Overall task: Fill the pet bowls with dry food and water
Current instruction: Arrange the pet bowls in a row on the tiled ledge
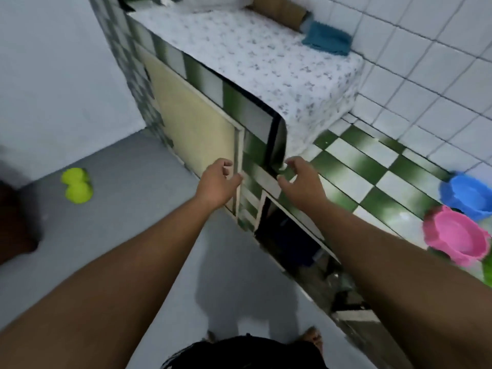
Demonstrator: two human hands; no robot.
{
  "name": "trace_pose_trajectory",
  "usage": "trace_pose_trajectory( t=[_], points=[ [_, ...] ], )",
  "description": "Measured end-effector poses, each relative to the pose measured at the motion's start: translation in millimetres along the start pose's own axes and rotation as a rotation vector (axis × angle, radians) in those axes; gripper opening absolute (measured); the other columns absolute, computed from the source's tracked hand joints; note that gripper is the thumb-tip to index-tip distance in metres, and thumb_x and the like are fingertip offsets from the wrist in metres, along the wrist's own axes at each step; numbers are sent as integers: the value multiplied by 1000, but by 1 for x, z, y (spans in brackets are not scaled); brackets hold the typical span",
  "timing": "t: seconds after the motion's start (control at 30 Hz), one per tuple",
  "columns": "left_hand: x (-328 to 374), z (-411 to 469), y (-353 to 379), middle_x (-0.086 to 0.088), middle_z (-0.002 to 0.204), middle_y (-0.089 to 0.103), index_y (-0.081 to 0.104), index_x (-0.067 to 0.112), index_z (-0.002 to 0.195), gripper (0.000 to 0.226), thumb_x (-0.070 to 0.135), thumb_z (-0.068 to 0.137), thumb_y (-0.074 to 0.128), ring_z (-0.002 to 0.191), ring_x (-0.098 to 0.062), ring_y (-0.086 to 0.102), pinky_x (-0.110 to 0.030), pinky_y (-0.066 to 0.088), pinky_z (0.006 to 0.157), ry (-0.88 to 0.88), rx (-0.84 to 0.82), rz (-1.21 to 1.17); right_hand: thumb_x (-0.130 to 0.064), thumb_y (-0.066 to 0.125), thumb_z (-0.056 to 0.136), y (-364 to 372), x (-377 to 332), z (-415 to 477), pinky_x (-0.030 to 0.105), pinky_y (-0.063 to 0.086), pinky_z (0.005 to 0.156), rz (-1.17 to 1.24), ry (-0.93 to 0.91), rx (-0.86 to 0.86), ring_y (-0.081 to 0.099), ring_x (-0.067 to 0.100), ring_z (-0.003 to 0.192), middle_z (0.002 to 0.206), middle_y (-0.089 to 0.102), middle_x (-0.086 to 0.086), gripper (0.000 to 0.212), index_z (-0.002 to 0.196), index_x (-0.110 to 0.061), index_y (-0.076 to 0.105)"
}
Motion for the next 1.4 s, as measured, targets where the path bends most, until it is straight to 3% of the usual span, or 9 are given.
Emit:
trace_pose_trajectory(
  t=[0.27,0.4,0.53,0.77,0.93,1.07,1.23,1.33,1.4],
  points=[
    [-115,7,-174,-2,106,62,64,15,123,37,32,92,75,98,-19,61,-24,44,83,-159,274,-56,-27,68,89,146,-142,54,31,47,93,29,-160,-228,55,17,110,125,57,4,45,129,-14,54],
    [-177,23,-238,-1,96,63,67,14,116,31,28,90,76,88,-19,61,-30,51,85,-259,448,-113,-27,71,86,220,-201,101,30,47,88,23,-255,-301,59,21,104,120,61,6,43,124,-13,57],
    [-228,55,-292,-2,94,62,66,15,113,28,29,90,76,85,-19,60,-32,52,85,-353,563,-149,-22,73,85,296,-251,158,36,51,92,119,-287,-365,64,24,99,113,67,7,35,116,-12,62],
    [-288,123,-359,-2,96,65,64,17,113,30,35,91,74,83,-18,61,-27,43,73,-536,742,-267,-17,70,91,414,-344,258,20,42,84,187,-294,-642,55,13,100,114,59,3,36,123,-7,57],
    [-329,162,-405,2,86,63,65,15,113,29,32,92,75,70,-7,56,-23,44,63,-611,857,-351,-20,70,91,494,-407,312,39,54,95,169,-327,-735,62,17,103,114,62,-1,34,122,-14,58],
    [-380,202,-449,2,82,63,66,14,111,28,32,91,75,69,-14,57,-26,44,67,-661,893,-402,-19,72,88,569,-456,348,43,55,93,171,-338,-755,65,20,100,110,64,0,34,119,-13,60],
    [-452,256,-498,-5,86,65,66,13,111,29,33,91,75,74,-22,59,-29,45,72,-704,893,-455,-16,71,89,660,-500,382,30,54,88,173,-296,-776,64,19,98,106,64,0,27,114,-12,61],
    [-494,288,-514,1,83,61,64,15,111,27,32,92,74,72,-16,57,-26,43,64,-743,882,-474,-13,68,91,718,-515,400,4,43,69,169,-281,-798,59,14,92,111,65,5,29,118,-6,61],
    [-521,308,-518,3,78,59,64,13,111,29,33,92,75,72,-20,58,-28,45,64,-771,880,-508,-11,68,91,757,-518,413,-1,39,63,167,-262,-800,57,14,90,110,65,8,29,117,-3,61]
  ],
)
Point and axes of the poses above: each hand's wrist, its own z-axis towards the middle knuckle, its own y-axis out of the palm, x = y × z, the point moved 7 cm from there along z, towards the middle knuckle
